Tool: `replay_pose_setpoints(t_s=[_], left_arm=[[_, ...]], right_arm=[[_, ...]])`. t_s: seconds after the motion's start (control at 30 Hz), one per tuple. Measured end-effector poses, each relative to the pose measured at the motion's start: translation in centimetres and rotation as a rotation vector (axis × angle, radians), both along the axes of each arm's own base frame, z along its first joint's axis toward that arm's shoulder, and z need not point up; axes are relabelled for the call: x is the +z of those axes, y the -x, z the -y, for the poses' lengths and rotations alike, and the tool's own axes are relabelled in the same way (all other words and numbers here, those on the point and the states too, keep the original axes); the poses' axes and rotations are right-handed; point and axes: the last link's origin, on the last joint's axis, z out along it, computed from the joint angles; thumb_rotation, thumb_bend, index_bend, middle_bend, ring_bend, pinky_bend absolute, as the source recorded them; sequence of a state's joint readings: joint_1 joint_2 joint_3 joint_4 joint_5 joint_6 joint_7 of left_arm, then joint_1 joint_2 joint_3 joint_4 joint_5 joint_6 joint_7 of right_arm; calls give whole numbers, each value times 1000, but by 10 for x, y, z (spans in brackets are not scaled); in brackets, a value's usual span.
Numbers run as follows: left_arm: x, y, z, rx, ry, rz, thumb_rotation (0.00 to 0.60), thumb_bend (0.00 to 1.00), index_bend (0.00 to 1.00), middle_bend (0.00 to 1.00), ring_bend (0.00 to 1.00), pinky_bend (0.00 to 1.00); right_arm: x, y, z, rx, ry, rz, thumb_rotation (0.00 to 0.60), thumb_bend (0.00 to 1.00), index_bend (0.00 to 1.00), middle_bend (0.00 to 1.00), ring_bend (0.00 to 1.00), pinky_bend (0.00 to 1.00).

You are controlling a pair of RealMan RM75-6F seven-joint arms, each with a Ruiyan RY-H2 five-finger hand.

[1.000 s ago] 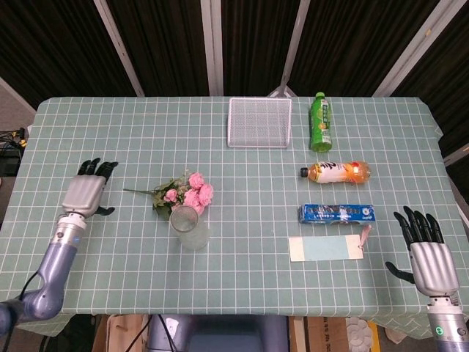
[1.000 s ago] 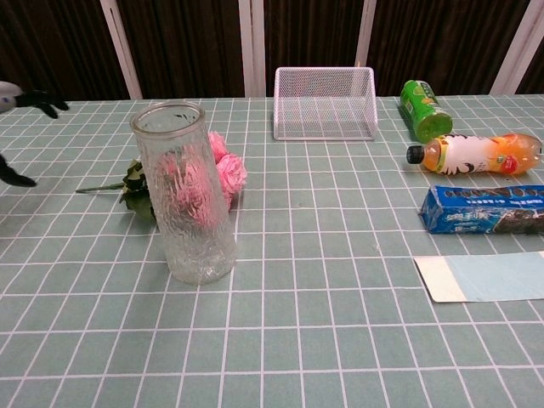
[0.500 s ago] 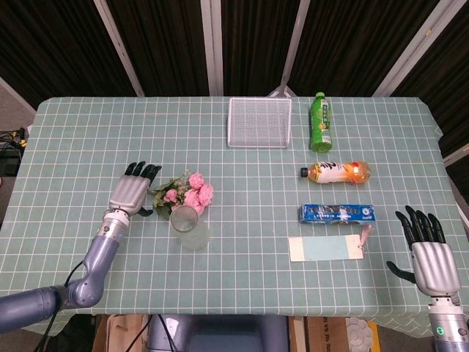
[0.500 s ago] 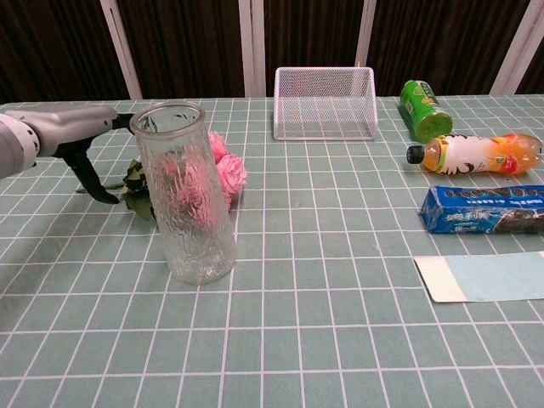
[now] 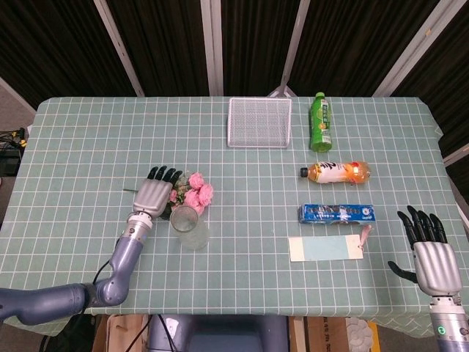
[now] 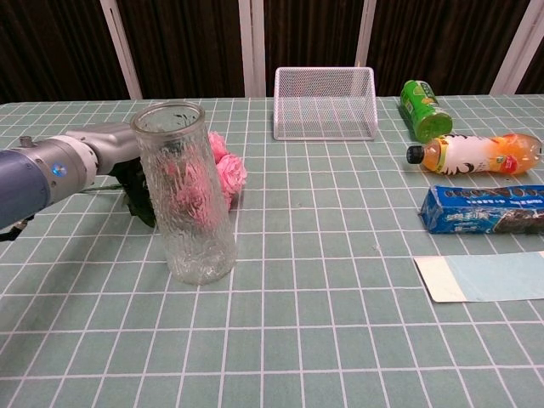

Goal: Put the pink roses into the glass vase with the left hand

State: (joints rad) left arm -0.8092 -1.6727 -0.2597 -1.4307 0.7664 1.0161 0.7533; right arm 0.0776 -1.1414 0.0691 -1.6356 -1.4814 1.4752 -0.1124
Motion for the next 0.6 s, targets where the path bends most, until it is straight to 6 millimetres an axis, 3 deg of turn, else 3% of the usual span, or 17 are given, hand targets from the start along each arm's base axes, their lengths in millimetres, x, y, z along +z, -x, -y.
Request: replay_pose_setpoints(t_s=[0.13,0.4,0.6], left_arm=[[-10,-5,-1,-8,-7,-3,600,278,125,114,9,23],[-21,-9,-6,-19,-30,-33,600,387,219,301,173,217],[-27,-7,-8,-29,-62,-57,600,428,277,376,263,319]], right_arm=[[1,1,-1,-2,1,0,600,155,99,36,0,0],[5,1,-2,0,11,8,600,155,99,36,0,0],[7,1,-3,-3,10,10,600,155,99,36,0,0]])
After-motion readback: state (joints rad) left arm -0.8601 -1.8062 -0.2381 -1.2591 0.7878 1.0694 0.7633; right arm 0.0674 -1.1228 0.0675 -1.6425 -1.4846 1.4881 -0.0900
